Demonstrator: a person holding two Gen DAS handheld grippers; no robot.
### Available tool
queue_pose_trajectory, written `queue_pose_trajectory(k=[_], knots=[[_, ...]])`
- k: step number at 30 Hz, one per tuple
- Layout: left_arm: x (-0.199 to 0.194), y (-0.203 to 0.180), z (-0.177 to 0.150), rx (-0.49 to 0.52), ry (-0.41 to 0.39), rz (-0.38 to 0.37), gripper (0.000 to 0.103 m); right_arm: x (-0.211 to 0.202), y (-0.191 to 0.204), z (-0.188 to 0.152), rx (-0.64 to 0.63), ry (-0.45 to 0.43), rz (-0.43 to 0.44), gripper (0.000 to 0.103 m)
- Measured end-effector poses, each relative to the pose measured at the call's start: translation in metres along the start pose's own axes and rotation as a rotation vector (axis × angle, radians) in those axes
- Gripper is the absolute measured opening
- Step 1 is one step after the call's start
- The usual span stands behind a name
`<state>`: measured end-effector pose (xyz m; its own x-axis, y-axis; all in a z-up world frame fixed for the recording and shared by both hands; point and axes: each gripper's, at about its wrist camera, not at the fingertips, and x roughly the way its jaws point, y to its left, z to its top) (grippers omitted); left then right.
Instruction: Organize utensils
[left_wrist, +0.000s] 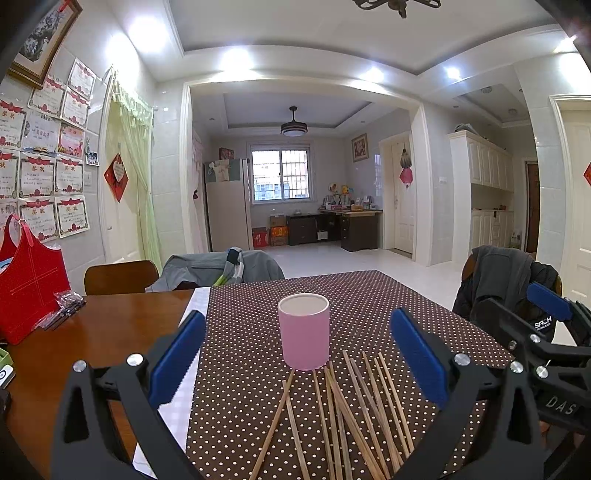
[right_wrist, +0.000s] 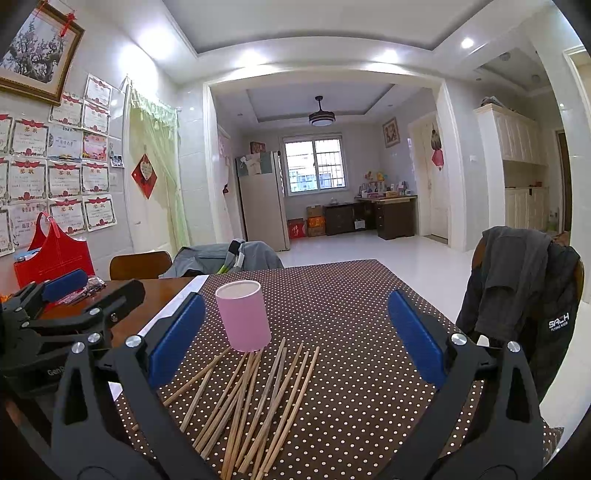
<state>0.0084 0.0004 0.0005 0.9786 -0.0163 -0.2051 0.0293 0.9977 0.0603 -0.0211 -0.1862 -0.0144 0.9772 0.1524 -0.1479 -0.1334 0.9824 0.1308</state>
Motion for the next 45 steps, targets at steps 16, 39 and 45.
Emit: queue_pose_trajectory(k=[16,39,45], knots=[[0.001,-0.002,0.0,0.002,0.007,0.0,0.098,-0.001,0.001,-0.001,0.007,0.009,0.002,0.097],[0.026,-0.001,-0.003,0.033,0.104,-0.049,0.098,0.017,-0.004,0.001,0.037,0.104,0.023,0.097],[0.037,0.002,-0.002,0.064,0.125,-0.065,0.098,0.023,-0.006,0.004,0.032,0.113,0.029,0.097]])
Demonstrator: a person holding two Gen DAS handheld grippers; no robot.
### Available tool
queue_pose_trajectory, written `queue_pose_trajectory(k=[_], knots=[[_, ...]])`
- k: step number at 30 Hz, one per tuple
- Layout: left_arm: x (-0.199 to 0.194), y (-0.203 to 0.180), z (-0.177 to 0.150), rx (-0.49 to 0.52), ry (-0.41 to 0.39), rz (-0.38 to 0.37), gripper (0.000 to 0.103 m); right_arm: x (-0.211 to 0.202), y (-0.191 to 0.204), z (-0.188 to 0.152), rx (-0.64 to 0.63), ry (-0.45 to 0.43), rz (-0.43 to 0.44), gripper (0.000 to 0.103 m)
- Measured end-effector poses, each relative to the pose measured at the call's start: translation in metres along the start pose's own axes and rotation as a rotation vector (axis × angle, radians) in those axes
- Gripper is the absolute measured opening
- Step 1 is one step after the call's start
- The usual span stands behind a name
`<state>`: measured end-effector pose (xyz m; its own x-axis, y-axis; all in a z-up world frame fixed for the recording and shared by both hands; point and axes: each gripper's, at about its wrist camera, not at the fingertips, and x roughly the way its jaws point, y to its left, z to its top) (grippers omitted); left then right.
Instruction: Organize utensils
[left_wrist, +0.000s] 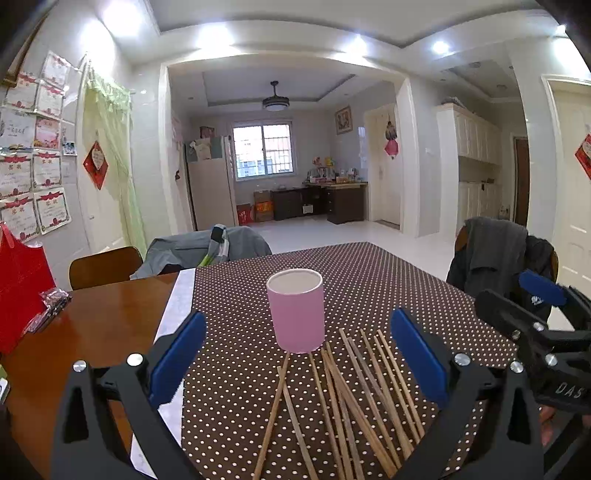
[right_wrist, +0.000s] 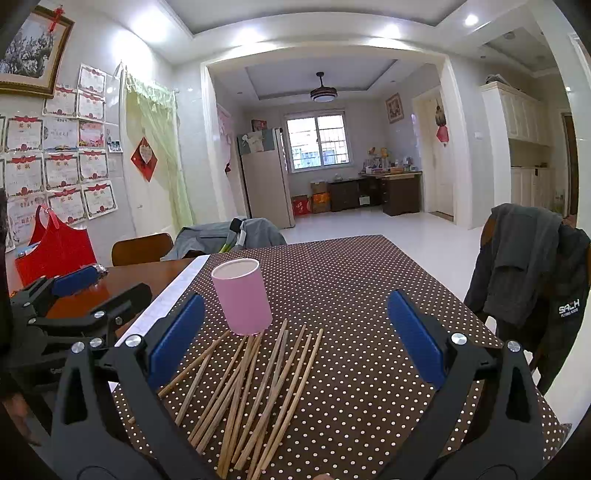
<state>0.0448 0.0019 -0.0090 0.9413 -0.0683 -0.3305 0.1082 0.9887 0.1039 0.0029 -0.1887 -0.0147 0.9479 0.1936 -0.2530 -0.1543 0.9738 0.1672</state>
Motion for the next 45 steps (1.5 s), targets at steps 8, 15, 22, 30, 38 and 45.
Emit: queue_pose_trajectory(k=[8,15,22,30,38,45], knots=[[0.033,0.008,-0.001,0.071,0.089,0.008,0.098,0.027,-0.011,0.004,0.004,0.095,0.005,0.097],[0.093,0.042,-0.023,0.009,0.381,-0.113,0.098,0.076,-0.012,-0.006,-0.116,0.309,-0.008,0.097],[0.139,0.063,-0.06,-0.029,0.644,-0.152,0.093,0.118,-0.022,-0.025,-0.142,0.517,0.031,0.086],[0.168,0.08,-0.08,-0.123,0.774,-0.178,0.065,0.151,-0.032,-0.038,-0.091,0.728,0.1,0.073],[0.188,0.066,-0.078,-0.051,0.839,-0.174,0.061,0.184,-0.035,-0.05,-0.053,0.907,0.091,0.06],[0.187,0.067,-0.075,-0.028,0.856,-0.145,0.053,0.196,-0.034,-0.051,-0.073,0.953,0.053,0.05]])
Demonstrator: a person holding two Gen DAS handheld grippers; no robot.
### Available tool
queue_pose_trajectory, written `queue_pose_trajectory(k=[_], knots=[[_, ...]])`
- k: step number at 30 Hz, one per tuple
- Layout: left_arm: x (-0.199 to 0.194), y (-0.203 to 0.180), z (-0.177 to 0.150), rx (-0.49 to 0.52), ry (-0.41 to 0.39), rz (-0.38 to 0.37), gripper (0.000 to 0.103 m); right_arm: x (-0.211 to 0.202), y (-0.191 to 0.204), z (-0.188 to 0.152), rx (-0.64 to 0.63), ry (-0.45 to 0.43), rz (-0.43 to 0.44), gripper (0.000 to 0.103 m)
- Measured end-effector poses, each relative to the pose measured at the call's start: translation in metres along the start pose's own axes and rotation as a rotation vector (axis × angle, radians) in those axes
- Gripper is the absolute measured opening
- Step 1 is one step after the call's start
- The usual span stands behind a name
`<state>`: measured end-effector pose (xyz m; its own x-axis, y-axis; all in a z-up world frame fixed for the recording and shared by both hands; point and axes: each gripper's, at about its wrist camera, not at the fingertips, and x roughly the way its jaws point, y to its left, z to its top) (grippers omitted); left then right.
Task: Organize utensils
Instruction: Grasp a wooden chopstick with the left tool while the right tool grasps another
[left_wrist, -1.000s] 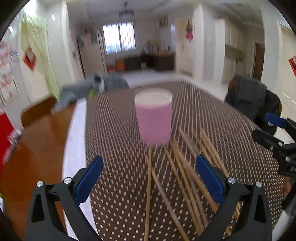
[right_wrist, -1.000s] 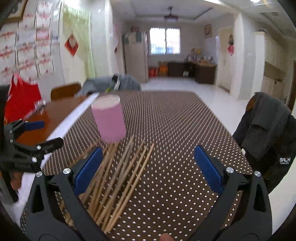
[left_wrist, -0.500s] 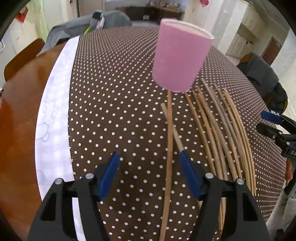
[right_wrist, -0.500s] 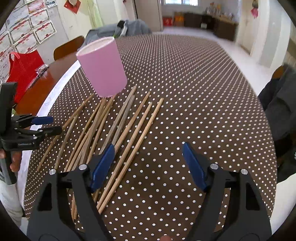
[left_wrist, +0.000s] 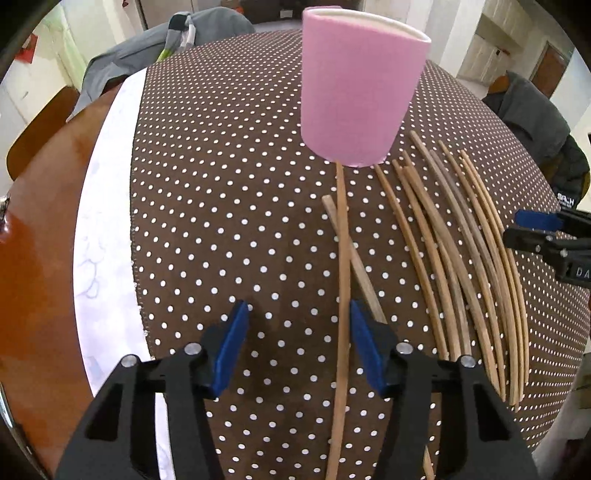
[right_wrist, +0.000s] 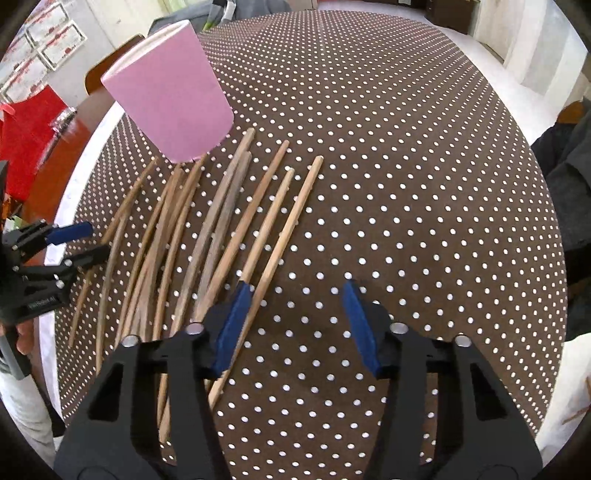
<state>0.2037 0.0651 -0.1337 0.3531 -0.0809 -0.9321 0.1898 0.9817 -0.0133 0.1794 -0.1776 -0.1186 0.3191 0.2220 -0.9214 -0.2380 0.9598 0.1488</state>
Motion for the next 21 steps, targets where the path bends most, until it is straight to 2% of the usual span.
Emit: queue_pose_trajectory(k=[6,8,11,13,18,21], knots=[[0.005,0.003,0.011,-0.011,0.036,0.039,0.046,0.013,0.012,0.008,-0.054,0.063,-0.055,0.045],[0.007,0.002,0.016,-0.009,0.051,0.039,0.044,0.014,0.019,0.009,-0.072,0.086,-0.042,0.035],[0.011,-0.001,0.028,-0.011,0.078,0.035,0.037,0.018,0.025,0.017,-0.087,0.116,-0.048,0.027],[0.011,-0.001,0.029,-0.018,0.084,0.033,0.031,0.02,0.024,0.023,-0.075,0.135,-0.031,0.017],[0.011,0.006,0.031,-0.043,0.076,0.035,0.006,0.023,0.004,0.037,-0.026,0.152,0.035,0.006],[0.01,0.006,0.027,-0.057,0.069,0.027,0.006,0.025,-0.012,0.042,-0.007,0.142,0.075,0.006]])
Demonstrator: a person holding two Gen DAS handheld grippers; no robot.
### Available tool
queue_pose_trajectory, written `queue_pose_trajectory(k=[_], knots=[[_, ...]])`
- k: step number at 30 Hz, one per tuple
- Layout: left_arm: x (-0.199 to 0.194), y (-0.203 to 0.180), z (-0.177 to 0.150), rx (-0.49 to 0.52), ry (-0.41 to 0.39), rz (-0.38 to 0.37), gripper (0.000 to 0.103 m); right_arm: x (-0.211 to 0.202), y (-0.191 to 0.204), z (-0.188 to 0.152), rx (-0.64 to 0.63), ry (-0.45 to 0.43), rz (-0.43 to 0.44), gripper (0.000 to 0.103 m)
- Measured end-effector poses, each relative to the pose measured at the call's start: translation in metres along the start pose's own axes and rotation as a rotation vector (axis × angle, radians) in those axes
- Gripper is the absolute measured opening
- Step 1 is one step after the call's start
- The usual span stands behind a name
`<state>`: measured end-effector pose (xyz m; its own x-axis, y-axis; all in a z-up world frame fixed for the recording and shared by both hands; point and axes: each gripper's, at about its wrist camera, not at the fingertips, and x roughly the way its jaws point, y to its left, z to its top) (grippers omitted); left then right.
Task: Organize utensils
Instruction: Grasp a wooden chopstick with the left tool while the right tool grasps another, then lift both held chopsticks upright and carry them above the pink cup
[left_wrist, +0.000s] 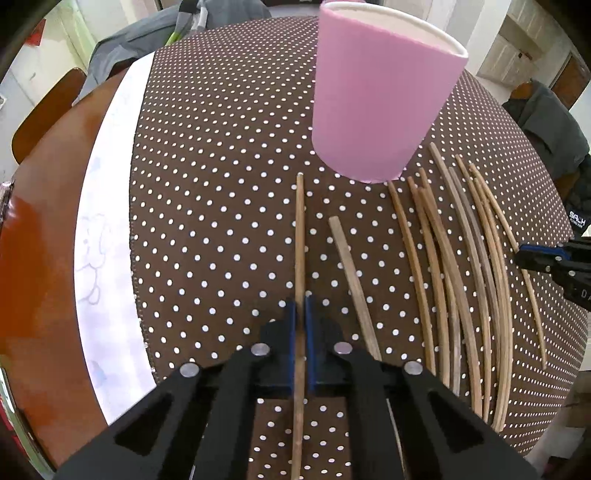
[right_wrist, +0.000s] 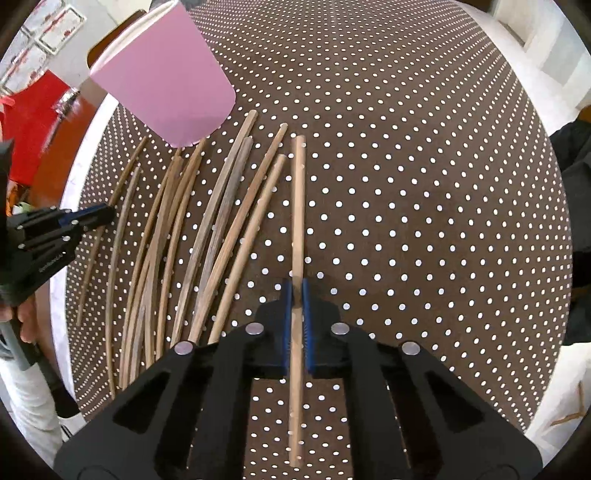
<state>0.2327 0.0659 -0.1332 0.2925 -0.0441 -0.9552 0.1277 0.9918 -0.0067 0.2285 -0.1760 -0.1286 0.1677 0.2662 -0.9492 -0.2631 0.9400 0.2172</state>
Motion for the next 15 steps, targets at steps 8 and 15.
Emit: queue_pose_trajectory(k=[8,15], knots=[[-0.028,0.007,-0.022,-0.055,-0.111,-0.05,0.005,-0.011,-0.027,-0.022,-0.002,-0.077,0.061,0.006],[-0.084,-0.006,-0.038,-0.028,-0.33,-0.117,0.005,-0.046,-0.035,-0.046,0.006,-0.246,0.131,0.006]])
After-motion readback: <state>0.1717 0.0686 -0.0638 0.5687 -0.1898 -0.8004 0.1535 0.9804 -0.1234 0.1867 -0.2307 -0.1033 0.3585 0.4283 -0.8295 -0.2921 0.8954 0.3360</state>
